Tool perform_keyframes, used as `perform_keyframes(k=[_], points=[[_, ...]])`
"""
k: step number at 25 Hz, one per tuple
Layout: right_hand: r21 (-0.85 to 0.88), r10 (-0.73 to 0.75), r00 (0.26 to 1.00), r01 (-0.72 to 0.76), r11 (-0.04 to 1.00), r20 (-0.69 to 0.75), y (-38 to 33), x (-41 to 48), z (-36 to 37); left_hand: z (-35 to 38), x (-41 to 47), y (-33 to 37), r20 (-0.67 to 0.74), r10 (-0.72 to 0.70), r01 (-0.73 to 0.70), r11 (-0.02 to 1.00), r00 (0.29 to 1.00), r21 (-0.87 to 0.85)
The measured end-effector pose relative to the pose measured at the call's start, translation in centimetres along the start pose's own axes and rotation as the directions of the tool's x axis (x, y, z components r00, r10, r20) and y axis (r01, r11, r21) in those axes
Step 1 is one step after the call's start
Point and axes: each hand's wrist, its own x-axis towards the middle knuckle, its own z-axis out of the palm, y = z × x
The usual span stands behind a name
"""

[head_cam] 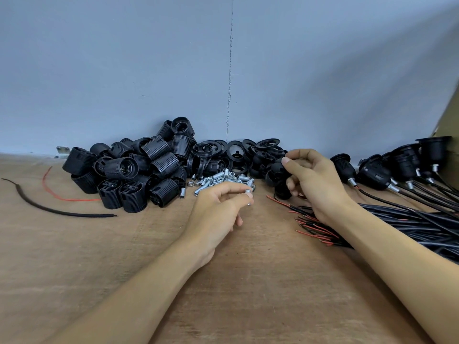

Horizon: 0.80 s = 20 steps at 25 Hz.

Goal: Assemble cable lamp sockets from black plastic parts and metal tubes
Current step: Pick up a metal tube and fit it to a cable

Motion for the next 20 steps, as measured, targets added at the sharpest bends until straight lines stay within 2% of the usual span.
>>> perform_keyframes(k=[2, 5, 8, 12, 15, 18, 20], points=[[-0.045, -0.034, 0.999, 0.035, 0.998, 0.024, -0.1, -0.1, 0.1, 0.0, 0.0, 0.0, 0.001, 0.003, -0.003, 1.000, 1.000, 0.002], [0.138, 0.058, 0.998, -0.061, 0.989, 0.024, -0.3, -0.3, 0.4, 0.1, 0.0, -0.1, 0.002, 0.003, -0.003, 1.000, 1.000, 0.006], [0.197, 0.084, 0.996, -0.090, 0.976, 0.039, -0.5, -0.3, 0.4, 0.1, 0.0, -0.1, 0.005, 0.010, -0.010, 1.000, 1.000, 0.015], [0.237, 0.173, 0.966, -0.217, 0.947, 0.194, -1.0, -0.4, 0.5, 0.1, 0.1, -0.2, 0.007, 0.018, -0.018, 0.999, 1.000, 0.026], [0.083, 0.174, 0.956, -0.199, 0.977, 0.237, -0.8, -0.9, 0.8, 0.1, 0.1, -0.3, 0.012, 0.017, -0.017, 0.999, 1.000, 0.029], [-0.261, 0.035, 0.983, 0.013, 0.965, 0.180, -0.2, -1.1, 1.0, 0.1, 0.1, -0.3, 0.006, 0.014, -0.014, 1.000, 1.000, 0.017], [-0.364, -0.042, 0.986, 0.100, 0.926, 0.164, 0.2, -1.1, 0.8, 0.1, 0.0, -0.3, 0.002, 0.013, -0.013, 1.000, 1.000, 0.009]])
